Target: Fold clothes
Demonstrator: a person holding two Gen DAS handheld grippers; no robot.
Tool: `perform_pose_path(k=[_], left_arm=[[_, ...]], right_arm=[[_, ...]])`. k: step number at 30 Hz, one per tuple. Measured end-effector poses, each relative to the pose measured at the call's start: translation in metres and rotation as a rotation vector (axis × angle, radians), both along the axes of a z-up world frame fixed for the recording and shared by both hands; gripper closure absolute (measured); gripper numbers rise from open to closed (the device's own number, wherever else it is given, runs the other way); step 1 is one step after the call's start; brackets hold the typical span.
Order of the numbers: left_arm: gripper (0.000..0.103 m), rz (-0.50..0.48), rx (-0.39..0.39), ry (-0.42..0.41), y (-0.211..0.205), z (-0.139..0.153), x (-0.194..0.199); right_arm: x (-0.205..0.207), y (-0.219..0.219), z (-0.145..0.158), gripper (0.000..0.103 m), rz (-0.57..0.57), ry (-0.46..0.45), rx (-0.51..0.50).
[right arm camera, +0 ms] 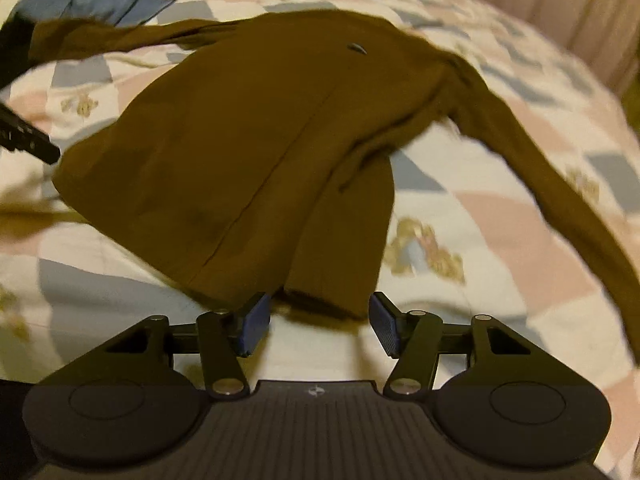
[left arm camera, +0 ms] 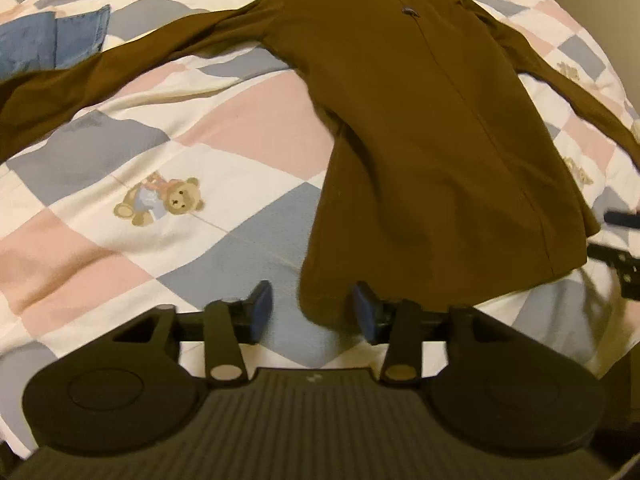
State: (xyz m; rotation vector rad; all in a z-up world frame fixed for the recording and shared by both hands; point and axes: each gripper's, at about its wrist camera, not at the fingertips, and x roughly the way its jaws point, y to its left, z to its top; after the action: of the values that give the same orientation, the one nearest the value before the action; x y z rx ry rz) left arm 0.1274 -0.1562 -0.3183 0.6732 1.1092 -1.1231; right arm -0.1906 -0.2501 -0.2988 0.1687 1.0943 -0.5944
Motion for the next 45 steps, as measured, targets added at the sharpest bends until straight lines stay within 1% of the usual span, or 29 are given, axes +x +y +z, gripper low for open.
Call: perform_pose_path(k=[1, 3, 4, 5, 6, 8, 10, 13, 15, 17, 20, 21, 22, 23, 24, 25, 26, 27, 28, 30, 31, 33, 35, 37, 38, 39, 40, 41, 45], left_arm=[[0.057, -0.012, -0.003, 0.009, -0.007, -0.006, -0.006], [0.058, -0.023, -0.003, 0.025, -0.016, -0.016, -0.013], [0.062, -0.023, 0.001, 0.052, -0.023, -0.024, -0.015], [0.073, -0.023, 0.010, 0.082, -0.027, -0.030, -0.015], [0.098, -0.025, 0.016, 0.105, -0.030, -0.033, -0.016], [0.097, -0.037, 0.001, 0.129, -0.030, -0.024, -0.013], [0.098, -0.021, -0.070, 0.186, -0.018, 0.004, -0.001], [0.098, 0.061, -0.188, 0.233, 0.016, 0.057, 0.027], [0.103, 0.120, -0.256, 0.255, 0.040, 0.090, 0.045], [0.103, 0.197, -0.255, 0.224, 0.064, 0.103, 0.058], [0.103, 0.262, -0.149, 0.233, 0.080, 0.076, 0.057], [0.103, 0.280, -0.110, 0.245, 0.083, 0.063, 0.055], [0.103, 0.293, -0.072, 0.265, 0.081, 0.049, 0.049], [0.102, 0.306, -0.040, 0.281, 0.079, 0.035, 0.044], [0.097, 0.326, -0.033, 0.291, 0.076, 0.027, 0.040], [0.091, 0.350, -0.046, 0.307, 0.071, 0.021, 0.039], [0.077, 0.373, -0.059, 0.323, 0.066, 0.016, 0.038], [0.070, 0.392, -0.075, 0.332, 0.060, 0.011, 0.037], [0.067, 0.400, -0.097, 0.323, 0.051, 0.010, 0.037], [0.050, 0.393, -0.113, 0.289, 0.033, 0.004, 0.038], [0.045, 0.372, -0.101, 0.264, 0.022, -0.002, 0.038], [0.040, 0.325, -0.055, 0.229, 0.008, -0.018, 0.037], [0.040, 0.274, 0.004, 0.197, -0.002, -0.034, 0.032], [0.044, 0.225, 0.030, 0.161, -0.009, -0.046, 0.025], [0.064, 0.194, 0.036, 0.141, -0.012, -0.049, 0.021], [0.094, 0.162, 0.045, 0.134, -0.015, -0.051, 0.017], [0.100, 0.140, 0.058, 0.141, -0.019, -0.051, 0.014], [0.101, 0.128, 0.065, 0.139, -0.021, -0.048, 0.012], [0.101, 0.082, 0.038, 0.109, -0.015, -0.014, 0.011]], right_arm=[[0.002, 0.002, -0.003, 0.057, 0.024, 0.021, -0.030], [0.004, -0.022, -0.017, 0.094, 0.023, 0.008, -0.005], [0.000, -0.032, -0.015, 0.096, -0.008, -0.029, 0.039], [-0.005, -0.043, -0.013, 0.097, -0.043, -0.069, 0.085], [-0.011, -0.053, -0.011, 0.098, -0.077, -0.108, 0.130], [-0.026, -0.072, 0.003, 0.098, -0.193, -0.225, 0.240], [-0.058, -0.093, 0.028, 0.098, -0.326, -0.359, 0.351], [-0.119, -0.117, 0.063, 0.098, -0.526, -0.582, 0.513], [-0.151, -0.123, 0.069, 0.099, -0.617, -0.659, 0.599], [-0.177, -0.123, 0.068, 0.103, -0.689, -0.699, 0.655], [-0.196, -0.113, 0.039, 0.103, -0.783, -0.598, 0.685], [-0.196, -0.109, 0.024, 0.102, -0.820, -0.509, 0.672], [-0.194, -0.107, 0.009, 0.100, -0.846, -0.428, 0.667], [-0.191, -0.106, -0.002, 0.098, -0.860, -0.394, 0.680], [-0.188, -0.104, -0.011, 0.092, -0.875, -0.379, 0.688], [-0.183, -0.105, -0.015, 0.088, -0.871, -0.380, 0.681], [-0.178, -0.105, -0.019, 0.078, -0.865, -0.382, 0.672], [-0.171, -0.108, -0.019, 0.059, -0.844, -0.400, 0.655], [-0.166, -0.112, -0.019, 0.051, -0.829, -0.419, 0.637], [-0.157, -0.124, -0.025, 0.047, -0.804, -0.461, 0.614], [-0.152, -0.131, -0.027, 0.044, -0.792, -0.483, 0.602], [-0.143, -0.145, -0.039, 0.029, -0.768, -0.482, 0.580], [-0.135, -0.153, -0.054, 0.029, -0.748, -0.451, 0.585], [-0.127, -0.161, -0.070, 0.029, -0.730, -0.418, 0.592], [-0.123, -0.164, -0.077, 0.033, -0.720, -0.402, 0.596], [-0.122, -0.166, -0.083, 0.043, -0.713, -0.386, 0.613], [-0.119, -0.165, -0.086, 0.058, -0.694, -0.364, 0.616], [-0.116, -0.165, -0.089, 0.094, -0.665, -0.360, 0.653], [-0.130, -0.165, -0.054, 0.094, -0.634, -0.426, 0.701]])
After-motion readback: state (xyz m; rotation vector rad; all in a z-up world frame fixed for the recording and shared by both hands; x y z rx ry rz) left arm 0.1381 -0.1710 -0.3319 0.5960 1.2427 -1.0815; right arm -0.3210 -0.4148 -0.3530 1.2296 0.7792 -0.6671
